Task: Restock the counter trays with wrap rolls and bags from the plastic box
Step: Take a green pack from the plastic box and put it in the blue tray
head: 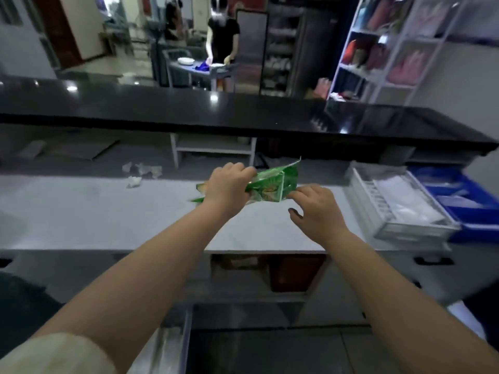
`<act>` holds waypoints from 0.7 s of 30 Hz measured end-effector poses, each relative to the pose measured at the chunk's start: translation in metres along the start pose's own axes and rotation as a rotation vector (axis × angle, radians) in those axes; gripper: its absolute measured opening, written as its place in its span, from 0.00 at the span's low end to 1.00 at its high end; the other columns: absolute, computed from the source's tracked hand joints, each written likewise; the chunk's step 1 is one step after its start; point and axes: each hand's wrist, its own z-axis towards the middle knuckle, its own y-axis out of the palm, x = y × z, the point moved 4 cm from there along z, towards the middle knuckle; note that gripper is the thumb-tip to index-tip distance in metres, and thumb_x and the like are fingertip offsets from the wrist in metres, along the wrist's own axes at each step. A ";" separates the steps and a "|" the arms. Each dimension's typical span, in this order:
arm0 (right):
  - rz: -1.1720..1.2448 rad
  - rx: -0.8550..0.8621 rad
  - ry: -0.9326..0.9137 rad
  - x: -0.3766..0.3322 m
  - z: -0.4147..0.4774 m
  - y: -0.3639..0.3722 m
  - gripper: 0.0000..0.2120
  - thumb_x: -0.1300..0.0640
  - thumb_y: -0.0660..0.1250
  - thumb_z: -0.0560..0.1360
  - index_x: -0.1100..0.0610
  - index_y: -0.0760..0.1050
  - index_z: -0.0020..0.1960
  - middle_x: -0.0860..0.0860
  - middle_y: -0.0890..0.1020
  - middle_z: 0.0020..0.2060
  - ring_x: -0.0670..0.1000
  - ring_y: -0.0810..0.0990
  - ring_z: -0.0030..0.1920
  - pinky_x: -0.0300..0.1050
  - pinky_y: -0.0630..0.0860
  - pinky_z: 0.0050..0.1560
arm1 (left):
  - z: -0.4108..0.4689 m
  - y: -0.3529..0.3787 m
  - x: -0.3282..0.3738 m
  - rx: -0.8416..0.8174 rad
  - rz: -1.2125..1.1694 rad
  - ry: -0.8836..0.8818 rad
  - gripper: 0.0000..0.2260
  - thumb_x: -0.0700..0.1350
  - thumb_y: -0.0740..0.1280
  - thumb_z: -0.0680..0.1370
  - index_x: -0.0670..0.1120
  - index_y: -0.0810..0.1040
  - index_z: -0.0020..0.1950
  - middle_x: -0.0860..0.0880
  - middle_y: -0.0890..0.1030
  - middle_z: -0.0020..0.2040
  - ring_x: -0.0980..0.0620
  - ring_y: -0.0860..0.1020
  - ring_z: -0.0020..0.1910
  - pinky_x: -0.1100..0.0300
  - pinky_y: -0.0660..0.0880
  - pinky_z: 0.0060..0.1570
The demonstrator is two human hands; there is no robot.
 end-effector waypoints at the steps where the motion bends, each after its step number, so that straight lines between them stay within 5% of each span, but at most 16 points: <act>1: -0.024 0.026 0.021 0.022 -0.004 -0.014 0.12 0.61 0.73 0.66 0.61 0.80 0.49 0.57 0.83 0.44 0.62 0.79 0.47 0.56 0.76 0.45 | 0.018 0.001 0.023 0.014 -0.001 0.044 0.16 0.45 0.73 0.68 0.46 0.77 0.54 0.46 0.78 0.44 0.42 0.74 0.45 0.54 0.64 0.40; 10: -0.188 0.111 0.220 0.226 -0.083 -0.128 0.12 0.60 0.74 0.66 0.58 0.80 0.50 0.55 0.83 0.46 0.60 0.79 0.49 0.54 0.73 0.48 | 0.148 0.041 0.255 0.094 -0.029 0.319 0.15 0.45 0.70 0.72 0.49 0.75 0.57 0.48 0.77 0.46 0.45 0.73 0.45 0.56 0.63 0.39; 21: -0.231 0.062 0.383 0.450 -0.184 -0.188 0.11 0.61 0.71 0.69 0.59 0.80 0.51 0.56 0.83 0.48 0.60 0.78 0.51 0.54 0.73 0.49 | 0.251 0.130 0.487 0.079 -0.131 0.432 0.18 0.45 0.72 0.70 0.49 0.75 0.59 0.47 0.78 0.50 0.45 0.74 0.49 0.55 0.66 0.44</act>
